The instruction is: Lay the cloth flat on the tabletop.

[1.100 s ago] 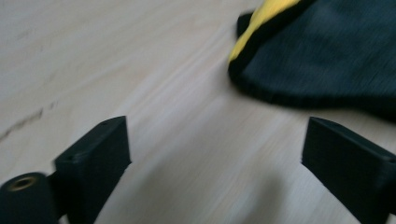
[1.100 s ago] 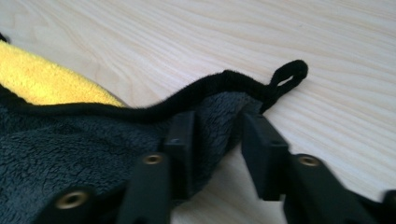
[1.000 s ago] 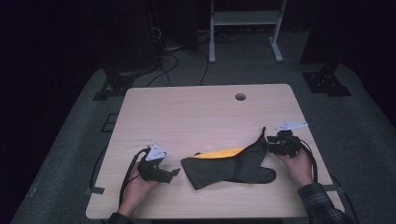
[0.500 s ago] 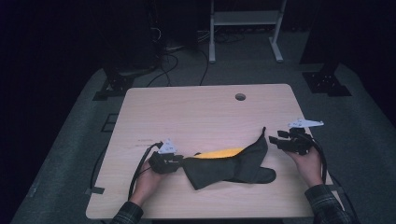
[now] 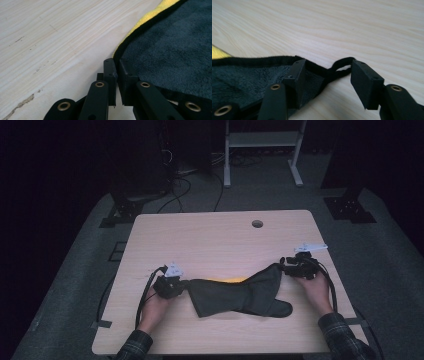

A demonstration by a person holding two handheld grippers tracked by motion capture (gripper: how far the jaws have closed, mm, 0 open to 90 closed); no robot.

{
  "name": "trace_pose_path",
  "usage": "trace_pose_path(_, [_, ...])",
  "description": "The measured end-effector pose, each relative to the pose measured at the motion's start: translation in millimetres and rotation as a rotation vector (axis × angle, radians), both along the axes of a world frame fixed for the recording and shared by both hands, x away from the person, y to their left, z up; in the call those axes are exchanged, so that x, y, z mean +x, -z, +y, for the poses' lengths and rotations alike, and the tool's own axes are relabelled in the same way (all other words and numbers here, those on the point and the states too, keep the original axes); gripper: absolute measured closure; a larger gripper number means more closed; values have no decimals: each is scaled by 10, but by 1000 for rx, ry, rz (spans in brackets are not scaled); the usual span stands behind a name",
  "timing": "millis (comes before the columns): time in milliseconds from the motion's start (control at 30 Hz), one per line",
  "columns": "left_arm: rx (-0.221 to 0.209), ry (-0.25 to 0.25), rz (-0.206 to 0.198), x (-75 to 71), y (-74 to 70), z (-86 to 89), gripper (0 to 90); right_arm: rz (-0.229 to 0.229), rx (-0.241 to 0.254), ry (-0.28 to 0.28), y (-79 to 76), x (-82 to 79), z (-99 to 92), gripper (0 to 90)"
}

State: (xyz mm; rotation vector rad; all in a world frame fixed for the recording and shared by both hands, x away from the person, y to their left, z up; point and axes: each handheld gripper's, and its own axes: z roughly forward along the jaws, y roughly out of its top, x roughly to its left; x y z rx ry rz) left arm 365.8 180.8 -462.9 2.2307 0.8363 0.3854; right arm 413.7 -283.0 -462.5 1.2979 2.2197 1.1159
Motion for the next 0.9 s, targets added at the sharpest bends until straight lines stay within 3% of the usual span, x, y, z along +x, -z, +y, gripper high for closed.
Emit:
trace_pose_path(100, [-6,-6,0,34,27,0,712,0,-34,-2,59,34,60,442])
trace_pose_path(133, [-9,-9,-3,37,30,0,712,0,-34,-2,59,34,60,442])
trace_pose_path(233, [-49,3,-4,36,20,0,548,20,-62,-11,139,65,79,440])
trace_pose_path(267, [-57,16,-2,35,19,-19,535,25,-72,-14,155,67,88,437])
trace_pose_path(400, [-23,25,-3,34,50,-71,478,17,-86,-18,163,55,102,457])
trace_pose_path(500, [3,28,1,40,67,-82,477,21,-88,-21,158,41,104,492])
trace_pose_path(667, [-18,40,28,69,85,-75,564,30,-90,-34,142,15,118,596])
trace_pose_path(700, [-23,47,29,74,85,-81,630,36,-90,-37,136,5,122,643])
trace_pose_path(767, [-24,47,28,77,86,-85,643,40,-90,-36,132,1,124,659])
trace_pose_path(867, [-40,51,46,97,83,-89,755,54,-80,-46,124,-20,124,784])
trace_pose_path(900, [-40,51,46,97,83,-89,792,54,-80,-46,124,-20,124,784])
